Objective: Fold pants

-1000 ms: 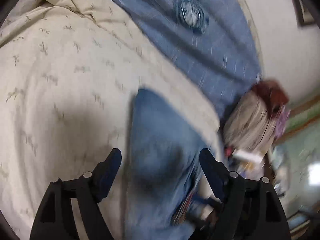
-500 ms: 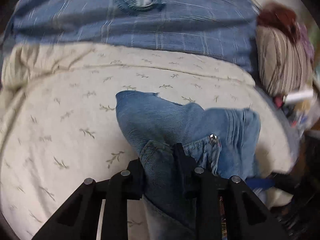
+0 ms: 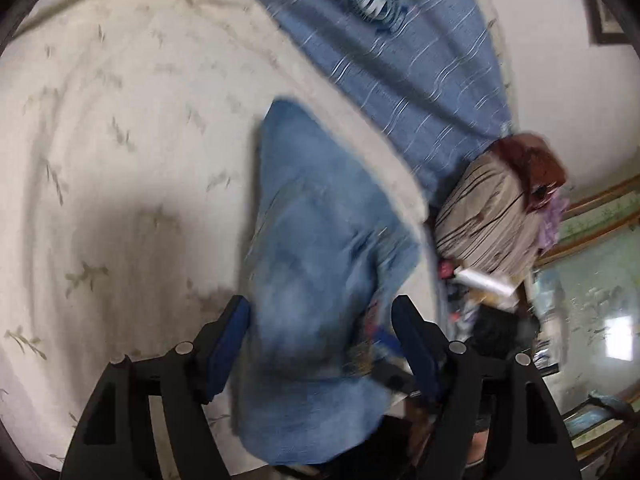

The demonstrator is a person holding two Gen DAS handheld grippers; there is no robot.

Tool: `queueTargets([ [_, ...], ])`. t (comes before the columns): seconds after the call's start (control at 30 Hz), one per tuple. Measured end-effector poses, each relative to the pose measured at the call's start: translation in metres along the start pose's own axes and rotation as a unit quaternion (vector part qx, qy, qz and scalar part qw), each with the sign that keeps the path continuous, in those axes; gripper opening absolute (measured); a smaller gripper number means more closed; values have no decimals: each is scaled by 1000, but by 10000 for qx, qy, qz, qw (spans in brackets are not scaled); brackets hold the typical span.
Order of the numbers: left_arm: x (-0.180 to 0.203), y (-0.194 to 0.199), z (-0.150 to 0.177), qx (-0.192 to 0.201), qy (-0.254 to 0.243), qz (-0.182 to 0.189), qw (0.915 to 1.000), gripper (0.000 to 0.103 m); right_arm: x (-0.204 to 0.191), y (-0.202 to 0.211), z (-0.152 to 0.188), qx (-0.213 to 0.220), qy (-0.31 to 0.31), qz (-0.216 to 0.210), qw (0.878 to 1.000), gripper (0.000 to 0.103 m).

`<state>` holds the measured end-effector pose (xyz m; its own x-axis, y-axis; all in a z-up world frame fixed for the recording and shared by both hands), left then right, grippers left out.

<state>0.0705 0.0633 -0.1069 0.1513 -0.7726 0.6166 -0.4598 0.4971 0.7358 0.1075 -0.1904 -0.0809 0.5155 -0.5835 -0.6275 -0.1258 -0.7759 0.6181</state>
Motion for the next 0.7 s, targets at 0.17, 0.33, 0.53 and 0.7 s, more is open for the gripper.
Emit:
queueTargets([
  [0.17,36,-1,11,505,-1302,-1430,9798,29,1,-1,-1,-17,-19,-65,10000,87],
  [0.33,80,-5,36,1237,-2538,-2781,9181,27,1,-2,-3,-55,-58,-43,10000,87],
  [0.53,28,24,6,746,-843,-1356,9843,70,-7,5,-8,-32,-142,-70,9999,87],
  [0.7,23,35,10,1047,-884,-1694,9760,71,-31,39,-37,595,-44,-272,9979,87],
])
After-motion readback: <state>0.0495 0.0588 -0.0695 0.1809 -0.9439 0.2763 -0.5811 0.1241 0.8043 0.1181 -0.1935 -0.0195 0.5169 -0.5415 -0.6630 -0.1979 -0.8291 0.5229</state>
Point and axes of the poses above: each gripper's, at about its wrist camera, not at the fingertips, and y roughly against the way its jaws point, x to its right, z to its underside, the point moved 2 cm from there along -y, roughly the way its jaws point, and after that the axes turned 15 degrees about -z, right-handed, at the moved point
